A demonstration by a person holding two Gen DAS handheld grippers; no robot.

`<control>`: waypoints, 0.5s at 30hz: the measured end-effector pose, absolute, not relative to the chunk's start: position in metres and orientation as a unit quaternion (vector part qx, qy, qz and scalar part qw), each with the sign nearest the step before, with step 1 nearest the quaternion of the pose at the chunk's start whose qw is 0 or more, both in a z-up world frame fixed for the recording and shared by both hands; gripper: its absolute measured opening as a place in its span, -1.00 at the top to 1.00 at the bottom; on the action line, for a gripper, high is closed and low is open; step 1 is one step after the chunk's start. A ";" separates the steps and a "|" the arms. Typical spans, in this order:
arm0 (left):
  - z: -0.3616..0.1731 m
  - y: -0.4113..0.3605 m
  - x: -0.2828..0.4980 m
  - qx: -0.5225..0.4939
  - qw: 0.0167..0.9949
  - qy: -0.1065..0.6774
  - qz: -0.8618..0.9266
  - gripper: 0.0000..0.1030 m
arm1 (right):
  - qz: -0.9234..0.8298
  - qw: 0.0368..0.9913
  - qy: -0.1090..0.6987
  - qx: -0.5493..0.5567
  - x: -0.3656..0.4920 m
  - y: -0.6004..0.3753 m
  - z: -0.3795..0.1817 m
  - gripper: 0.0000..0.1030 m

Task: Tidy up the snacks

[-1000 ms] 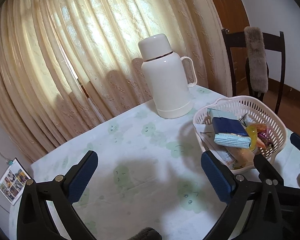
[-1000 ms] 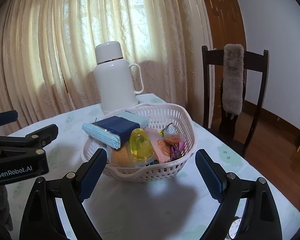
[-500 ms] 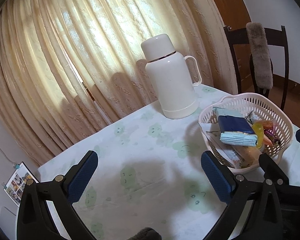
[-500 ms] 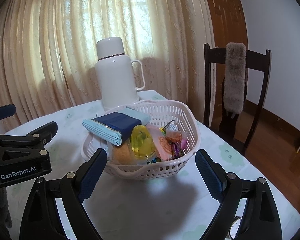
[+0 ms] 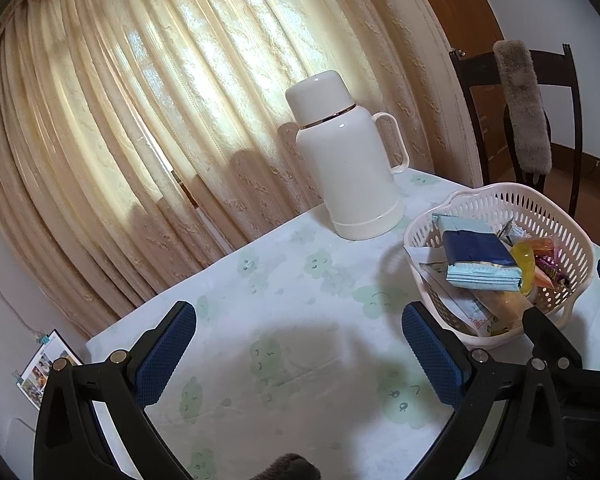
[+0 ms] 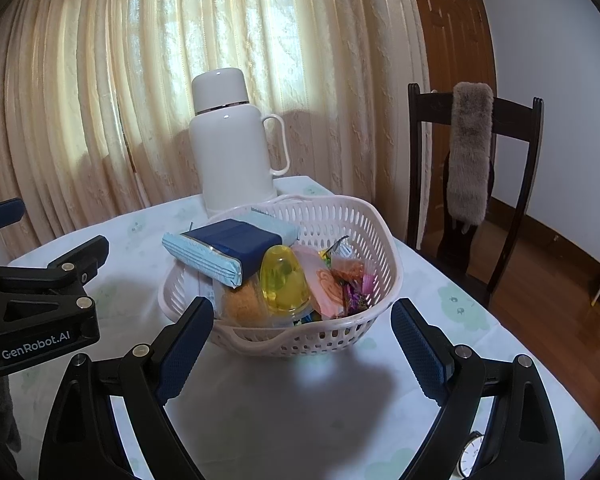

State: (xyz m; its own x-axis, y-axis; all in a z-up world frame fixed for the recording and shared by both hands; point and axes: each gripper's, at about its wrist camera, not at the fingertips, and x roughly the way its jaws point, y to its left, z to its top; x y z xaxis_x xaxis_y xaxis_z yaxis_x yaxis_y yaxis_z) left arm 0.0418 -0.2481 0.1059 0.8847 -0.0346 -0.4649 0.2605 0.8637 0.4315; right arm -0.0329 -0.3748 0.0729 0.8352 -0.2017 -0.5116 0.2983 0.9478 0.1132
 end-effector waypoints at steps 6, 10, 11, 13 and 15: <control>0.105 -0.248 0.041 0.250 0.938 0.225 -0.081 -0.99 | -0.132 0.953 0.256 0.094 -0.033 -0.375 0.073 -0.76; 0.102 -0.248 0.042 0.253 0.937 0.225 -0.080 -0.99 | -0.131 0.953 0.256 0.094 -0.033 -0.375 0.072 -0.76; 0.102 -0.249 0.042 0.254 0.937 0.225 -0.080 -0.99 | -0.131 0.953 0.256 0.094 -0.032 -0.375 0.073 -0.76; 0.102 -0.249 0.042 0.257 0.937 0.225 -0.078 -0.99 | -0.131 0.953 0.256 0.094 -0.032 -0.375 0.073 -0.76; 0.102 -0.250 0.041 0.257 0.937 0.225 -0.079 -0.99 | -0.131 0.953 0.256 0.094 -0.032 -0.375 0.073 -0.76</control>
State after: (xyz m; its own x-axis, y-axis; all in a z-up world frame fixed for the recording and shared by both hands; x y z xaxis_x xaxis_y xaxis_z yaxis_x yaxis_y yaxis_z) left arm 0.0412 -0.2502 0.1016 0.8866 -0.0322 -0.4614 0.2634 0.8552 0.4464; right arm -0.0323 -0.3749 0.0728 0.8345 -0.2016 -0.5128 0.2980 0.9479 0.1124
